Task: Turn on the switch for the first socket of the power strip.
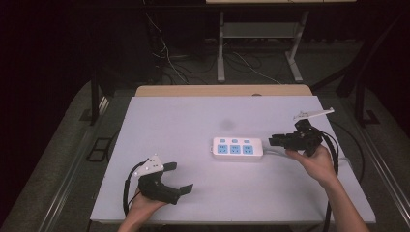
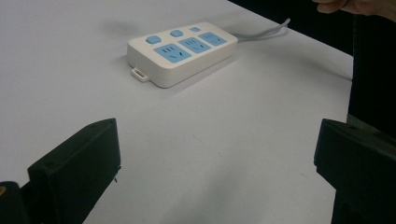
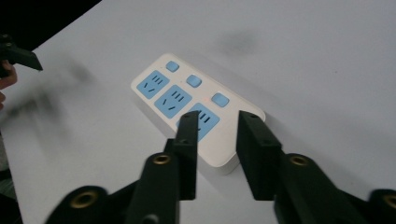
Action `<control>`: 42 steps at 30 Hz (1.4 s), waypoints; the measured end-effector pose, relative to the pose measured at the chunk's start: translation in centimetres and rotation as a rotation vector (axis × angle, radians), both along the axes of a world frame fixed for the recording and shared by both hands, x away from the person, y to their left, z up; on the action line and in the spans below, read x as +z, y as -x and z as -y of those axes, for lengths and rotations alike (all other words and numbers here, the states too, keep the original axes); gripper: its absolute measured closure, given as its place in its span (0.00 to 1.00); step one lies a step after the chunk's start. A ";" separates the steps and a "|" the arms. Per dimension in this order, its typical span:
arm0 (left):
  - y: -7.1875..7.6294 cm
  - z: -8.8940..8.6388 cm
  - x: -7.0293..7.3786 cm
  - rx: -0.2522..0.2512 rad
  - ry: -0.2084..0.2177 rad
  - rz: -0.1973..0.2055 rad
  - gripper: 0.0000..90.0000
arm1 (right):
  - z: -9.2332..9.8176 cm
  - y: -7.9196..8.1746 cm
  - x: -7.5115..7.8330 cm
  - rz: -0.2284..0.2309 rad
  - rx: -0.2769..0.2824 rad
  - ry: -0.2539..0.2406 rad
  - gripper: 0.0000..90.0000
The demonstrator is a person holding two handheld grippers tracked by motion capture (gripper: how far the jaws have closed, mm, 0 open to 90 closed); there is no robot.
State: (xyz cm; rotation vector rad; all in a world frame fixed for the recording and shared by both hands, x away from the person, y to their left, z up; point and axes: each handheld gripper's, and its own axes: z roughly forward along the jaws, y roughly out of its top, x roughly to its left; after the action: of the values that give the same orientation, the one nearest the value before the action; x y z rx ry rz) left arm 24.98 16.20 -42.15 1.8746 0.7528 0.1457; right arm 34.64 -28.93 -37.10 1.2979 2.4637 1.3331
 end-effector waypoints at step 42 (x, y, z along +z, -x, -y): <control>0.0 0.1 -0.1 -0.001 -0.009 -0.005 0.00 | 0.6 9.5 -4.9 0.034 -0.001 -0.069 0.00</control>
State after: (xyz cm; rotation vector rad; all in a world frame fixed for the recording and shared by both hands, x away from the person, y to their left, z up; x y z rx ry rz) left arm 24.99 16.13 -42.25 1.8843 0.7564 0.1438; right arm 25.14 -29.48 -42.04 1.2791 2.4148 1.4401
